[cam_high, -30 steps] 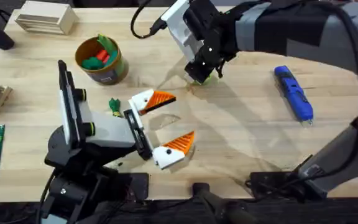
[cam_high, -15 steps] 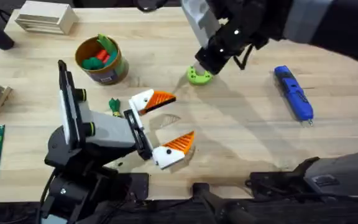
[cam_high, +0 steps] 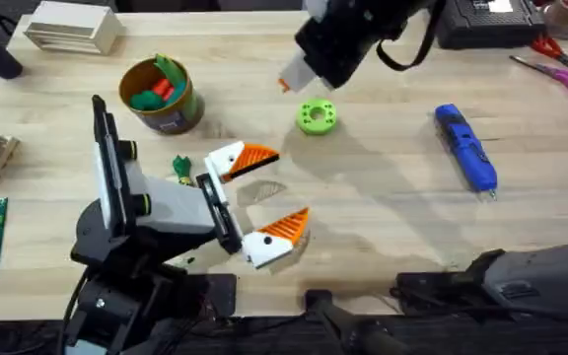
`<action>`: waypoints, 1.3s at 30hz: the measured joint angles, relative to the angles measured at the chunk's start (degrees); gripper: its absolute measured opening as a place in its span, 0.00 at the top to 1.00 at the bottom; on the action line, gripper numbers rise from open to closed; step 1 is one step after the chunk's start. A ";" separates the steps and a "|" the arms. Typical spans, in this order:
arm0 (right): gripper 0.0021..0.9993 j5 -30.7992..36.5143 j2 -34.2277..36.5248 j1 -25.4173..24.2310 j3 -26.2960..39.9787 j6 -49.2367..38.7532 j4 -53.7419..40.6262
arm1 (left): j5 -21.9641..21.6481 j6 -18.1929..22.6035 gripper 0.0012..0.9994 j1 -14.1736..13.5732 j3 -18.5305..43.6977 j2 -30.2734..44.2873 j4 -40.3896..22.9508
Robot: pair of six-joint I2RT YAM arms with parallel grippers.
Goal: Pick up the gripper from the table and insert it into the empty holder that is missing its gripper. Then pick up a screw, insert it into the mounting hole, and use the screwdriver to tighten it. Finally, clean up the table by picking up the vegetable and placing it into the bucket.
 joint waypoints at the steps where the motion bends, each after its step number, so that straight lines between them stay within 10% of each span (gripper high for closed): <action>1: 0.99 -1.12 -0.13 0.59 0.64 0.19 -0.46 | 0.00 0.01 0.01 0.00 0.00 0.00 0.00; 20: 0.99 -5.67 0.89 15.36 1.16 3.86 -1.52 | 0.00 0.00 0.01 0.00 0.00 0.00 0.00; 39: 0.99 -2.98 3.53 15.94 1.16 1.02 -0.97 | 0.00 0.02 0.01 0.00 0.00 0.00 0.00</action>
